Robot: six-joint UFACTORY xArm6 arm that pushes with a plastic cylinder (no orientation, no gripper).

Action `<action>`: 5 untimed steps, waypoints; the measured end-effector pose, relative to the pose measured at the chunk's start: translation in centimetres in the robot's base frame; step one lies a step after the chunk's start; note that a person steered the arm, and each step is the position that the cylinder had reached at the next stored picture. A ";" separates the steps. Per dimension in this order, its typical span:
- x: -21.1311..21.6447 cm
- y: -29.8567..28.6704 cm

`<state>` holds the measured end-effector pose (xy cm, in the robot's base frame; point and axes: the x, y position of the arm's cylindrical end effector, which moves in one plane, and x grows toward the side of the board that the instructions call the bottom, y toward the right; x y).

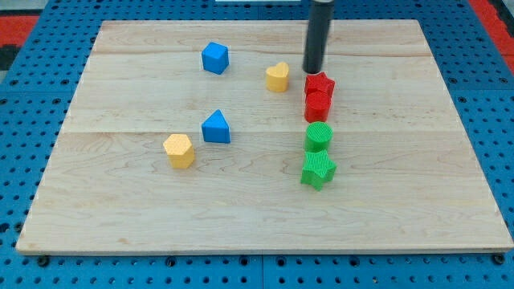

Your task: Push the yellow heart a bit left

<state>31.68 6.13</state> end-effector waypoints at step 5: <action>3.8 -3.8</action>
<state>35.43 2.36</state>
